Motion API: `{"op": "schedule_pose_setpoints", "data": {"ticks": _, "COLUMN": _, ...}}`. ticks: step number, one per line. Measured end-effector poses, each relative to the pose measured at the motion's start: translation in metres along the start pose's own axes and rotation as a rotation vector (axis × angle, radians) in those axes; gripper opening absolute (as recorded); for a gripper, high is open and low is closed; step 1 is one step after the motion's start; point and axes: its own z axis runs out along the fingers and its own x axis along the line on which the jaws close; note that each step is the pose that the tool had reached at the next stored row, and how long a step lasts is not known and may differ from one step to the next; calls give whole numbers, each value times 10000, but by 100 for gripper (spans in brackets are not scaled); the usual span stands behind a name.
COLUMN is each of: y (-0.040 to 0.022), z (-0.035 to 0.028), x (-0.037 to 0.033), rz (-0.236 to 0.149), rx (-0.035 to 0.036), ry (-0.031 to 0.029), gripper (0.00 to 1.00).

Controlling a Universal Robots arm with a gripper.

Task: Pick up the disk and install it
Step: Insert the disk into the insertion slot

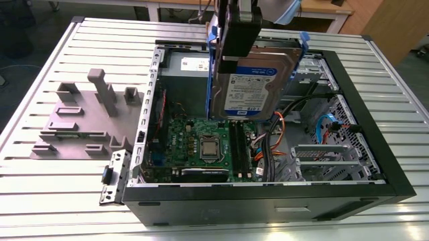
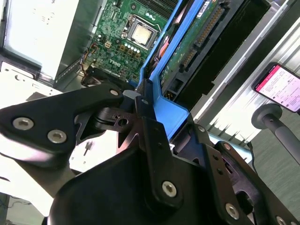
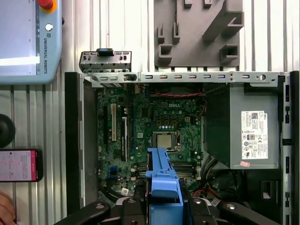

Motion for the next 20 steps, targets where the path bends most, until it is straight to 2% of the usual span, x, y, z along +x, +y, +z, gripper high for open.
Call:
{"op": "schedule_pose_setpoints", "data": {"ticks": 5, "y": -2, "z": 0, "x": 65, "rz": 0, "rx": 0, "ry": -1, "gripper": 36}}
{"op": "schedule_pose_setpoints", "data": {"ticks": 10, "y": -24, "z": 0, "x": 79, "rz": 0, "rx": 0, "ry": 0, "gripper": 36}}
{"op": "schedule_pose_setpoints", "data": {"ticks": 14, "y": -101, "z": 1, "x": 77, "rz": 0, "rx": -8, "ry": -1, "gripper": 36}}
{"op": "schedule_pose_setpoints", "data": {"ticks": 20, "y": -249, "z": 0, "x": 71, "rz": 1, "rx": -24, "ry": 0, "gripper": 36}}
